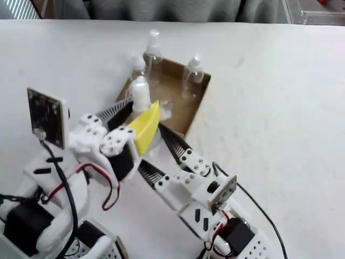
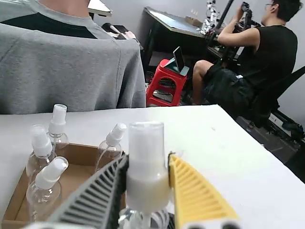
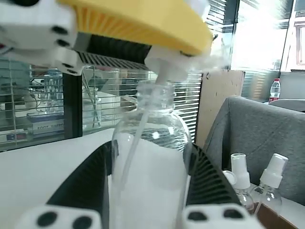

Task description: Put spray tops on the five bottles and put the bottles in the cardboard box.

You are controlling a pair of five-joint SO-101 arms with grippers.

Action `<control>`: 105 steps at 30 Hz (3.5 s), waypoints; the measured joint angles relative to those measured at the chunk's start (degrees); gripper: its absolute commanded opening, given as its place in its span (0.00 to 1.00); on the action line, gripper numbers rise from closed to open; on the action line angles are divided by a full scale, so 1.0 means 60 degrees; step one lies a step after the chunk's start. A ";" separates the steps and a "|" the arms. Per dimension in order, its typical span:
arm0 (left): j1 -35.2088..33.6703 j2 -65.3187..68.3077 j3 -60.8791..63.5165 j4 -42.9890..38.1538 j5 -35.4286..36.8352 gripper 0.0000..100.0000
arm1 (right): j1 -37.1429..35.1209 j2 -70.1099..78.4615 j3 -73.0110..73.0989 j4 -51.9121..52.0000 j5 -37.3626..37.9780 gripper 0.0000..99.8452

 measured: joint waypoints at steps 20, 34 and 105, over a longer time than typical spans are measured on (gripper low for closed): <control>-0.0044 -0.2432 0.1451 -0.0015 -0.0264 0.23 | 0.0117 -0.0015 0.0249 0.0000 0.0015 0.01; -0.1407 -0.4542 0.1685 0.0733 -0.1128 0.23 | 0.1392 0.0000 -0.0088 0.0103 0.0015 0.01; 0.1216 -0.6828 0.8176 -0.2945 -0.2681 0.02 | 0.0791 0.5099 -0.7033 0.4190 -0.0777 0.01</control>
